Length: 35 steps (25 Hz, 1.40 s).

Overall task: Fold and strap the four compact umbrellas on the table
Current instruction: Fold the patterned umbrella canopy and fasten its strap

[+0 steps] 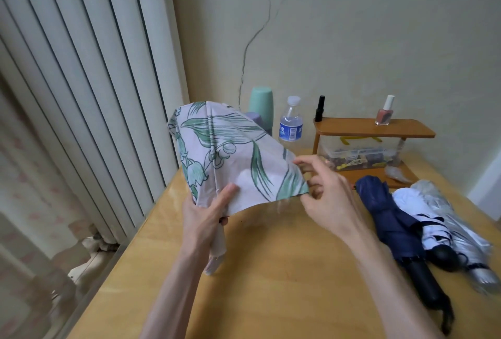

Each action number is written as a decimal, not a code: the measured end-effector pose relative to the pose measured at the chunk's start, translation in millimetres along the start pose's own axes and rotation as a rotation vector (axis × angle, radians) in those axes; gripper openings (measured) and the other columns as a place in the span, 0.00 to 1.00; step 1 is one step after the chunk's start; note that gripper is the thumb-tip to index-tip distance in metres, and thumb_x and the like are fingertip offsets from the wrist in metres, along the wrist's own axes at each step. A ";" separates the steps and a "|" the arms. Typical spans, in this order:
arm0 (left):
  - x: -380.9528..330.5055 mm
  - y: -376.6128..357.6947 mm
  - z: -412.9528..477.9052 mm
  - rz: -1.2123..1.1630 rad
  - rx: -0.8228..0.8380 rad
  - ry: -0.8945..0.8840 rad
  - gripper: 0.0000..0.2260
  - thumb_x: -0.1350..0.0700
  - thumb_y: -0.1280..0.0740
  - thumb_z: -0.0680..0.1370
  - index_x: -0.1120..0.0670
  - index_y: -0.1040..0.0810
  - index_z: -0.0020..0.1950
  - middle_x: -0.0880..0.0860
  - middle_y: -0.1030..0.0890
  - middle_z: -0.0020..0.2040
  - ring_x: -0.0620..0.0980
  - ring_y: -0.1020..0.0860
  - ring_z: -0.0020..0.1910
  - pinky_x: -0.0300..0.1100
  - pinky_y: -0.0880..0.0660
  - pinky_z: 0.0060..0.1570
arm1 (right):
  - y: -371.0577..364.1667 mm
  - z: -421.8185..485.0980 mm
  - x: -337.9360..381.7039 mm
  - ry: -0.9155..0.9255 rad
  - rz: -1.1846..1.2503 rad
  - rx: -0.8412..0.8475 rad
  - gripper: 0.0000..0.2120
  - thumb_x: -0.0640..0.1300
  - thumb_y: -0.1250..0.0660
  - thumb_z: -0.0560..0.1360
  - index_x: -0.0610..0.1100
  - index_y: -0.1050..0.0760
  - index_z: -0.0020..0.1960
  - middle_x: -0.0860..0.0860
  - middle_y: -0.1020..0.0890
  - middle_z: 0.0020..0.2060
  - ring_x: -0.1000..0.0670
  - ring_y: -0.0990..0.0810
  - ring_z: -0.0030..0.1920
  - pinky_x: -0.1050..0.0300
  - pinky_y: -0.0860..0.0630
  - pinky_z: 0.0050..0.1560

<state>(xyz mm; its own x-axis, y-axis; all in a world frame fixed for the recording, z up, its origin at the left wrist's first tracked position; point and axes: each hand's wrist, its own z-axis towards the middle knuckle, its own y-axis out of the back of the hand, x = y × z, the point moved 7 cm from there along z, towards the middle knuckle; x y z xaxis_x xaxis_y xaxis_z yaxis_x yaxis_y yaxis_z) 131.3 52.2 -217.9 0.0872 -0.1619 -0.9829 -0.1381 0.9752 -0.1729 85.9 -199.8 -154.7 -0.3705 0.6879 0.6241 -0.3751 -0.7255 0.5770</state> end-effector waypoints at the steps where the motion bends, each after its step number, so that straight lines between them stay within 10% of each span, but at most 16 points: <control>1: -1.3 4.4 0.6 0.013 0.002 -0.015 0.21 0.49 0.19 0.71 0.61 0.20 0.54 0.48 0.22 0.28 0.49 0.26 0.26 0.39 0.25 0.26 | -9.6 -0.7 -3.9 -0.057 0.109 0.201 0.35 0.33 0.25 0.73 0.61 0.29 0.72 0.62 0.20 0.64 0.57 0.19 0.60 0.63 0.20 0.55; 3: -5.1 11.5 1.5 0.071 0.046 -0.053 0.21 0.47 0.20 0.68 0.56 0.19 0.54 0.49 0.19 0.31 0.49 0.24 0.28 0.40 0.23 0.28 | -19.6 -4.4 -4.4 -0.106 0.296 0.417 0.41 0.38 0.25 0.73 0.65 0.36 0.78 0.63 0.28 0.73 0.58 0.28 0.73 0.62 0.29 0.69; 9: -4.3 -7.6 -7.5 0.247 0.384 -0.127 0.19 0.61 0.20 0.70 0.56 0.19 0.60 0.45 0.14 0.39 0.39 0.20 0.32 0.31 0.24 0.31 | -12.7 10.9 7.8 -0.087 0.423 0.190 0.29 0.54 0.29 0.76 0.60 0.30 0.76 0.55 0.28 0.72 0.54 0.28 0.74 0.44 0.27 0.72; 15: -1.7 -17.6 -11.8 0.299 0.481 -0.180 0.26 0.57 0.18 0.67 0.48 0.19 0.63 0.41 0.13 0.58 0.41 0.15 0.57 0.36 0.18 0.53 | 1.5 9.2 7.4 -0.096 0.288 0.246 0.19 0.56 0.22 0.75 0.52 0.17 0.63 0.53 0.24 0.63 0.63 0.26 0.64 0.68 0.30 0.64; 20: 0.8 -12.0 -9.5 0.228 0.447 -0.142 0.23 0.64 0.20 0.70 0.57 0.19 0.63 0.47 0.11 0.48 0.40 0.16 0.38 0.30 0.24 0.33 | -7.4 -5.6 2.5 -0.198 0.067 0.498 0.21 0.60 0.22 0.69 0.50 0.13 0.57 0.69 0.37 0.69 0.67 0.39 0.70 0.63 0.41 0.72; 23: -0.1 -4.8 -5.9 0.245 0.414 -0.140 0.22 0.64 0.20 0.70 0.55 0.20 0.62 0.43 0.12 0.44 0.38 0.18 0.34 0.30 0.25 0.32 | -9.2 -5.5 2.8 -0.142 0.049 0.517 0.18 0.61 0.22 0.70 0.50 0.11 0.51 0.68 0.26 0.66 0.63 0.27 0.66 0.56 0.31 0.72; 26: 0.2 1.3 -3.8 0.224 0.377 -0.141 0.22 0.56 0.20 0.68 0.52 0.20 0.60 0.44 0.12 0.42 0.42 0.20 0.33 0.32 0.26 0.30 | 1.8 -0.2 6.6 -0.118 0.236 0.391 0.14 0.60 0.24 0.73 0.49 0.13 0.40 0.62 0.18 0.47 0.56 0.20 0.47 0.56 0.23 0.52; 30: 1.7 1.7 -2.8 0.218 0.409 -0.125 0.27 0.43 0.16 0.67 0.52 0.19 0.60 0.47 0.12 0.43 0.49 0.20 0.34 0.37 0.25 0.30 | 1.8 9.0 12.7 -0.086 0.475 0.260 0.12 0.47 0.38 0.85 0.53 0.20 0.65 0.51 0.21 0.63 0.58 0.22 0.63 0.64 0.25 0.63; 35: 2.2 -12.4 -8.1 0.325 0.479 -0.166 0.26 0.53 0.17 0.67 0.48 0.19 0.62 0.40 0.12 0.54 0.41 0.14 0.51 0.35 0.20 0.44 | -17.3 6.7 7.2 0.030 0.244 0.319 0.25 0.37 0.23 0.77 0.52 0.23 0.70 0.56 0.29 0.68 0.54 0.29 0.72 0.56 0.32 0.75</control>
<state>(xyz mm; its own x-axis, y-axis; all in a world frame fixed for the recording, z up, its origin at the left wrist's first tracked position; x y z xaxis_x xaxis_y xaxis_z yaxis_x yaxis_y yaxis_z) 125.3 38.6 -218.4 0.2730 0.1443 -0.9511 0.2730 0.9364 0.2205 95.4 -182.5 -156.7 -0.4421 0.4914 0.7503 0.0083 -0.8343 0.5513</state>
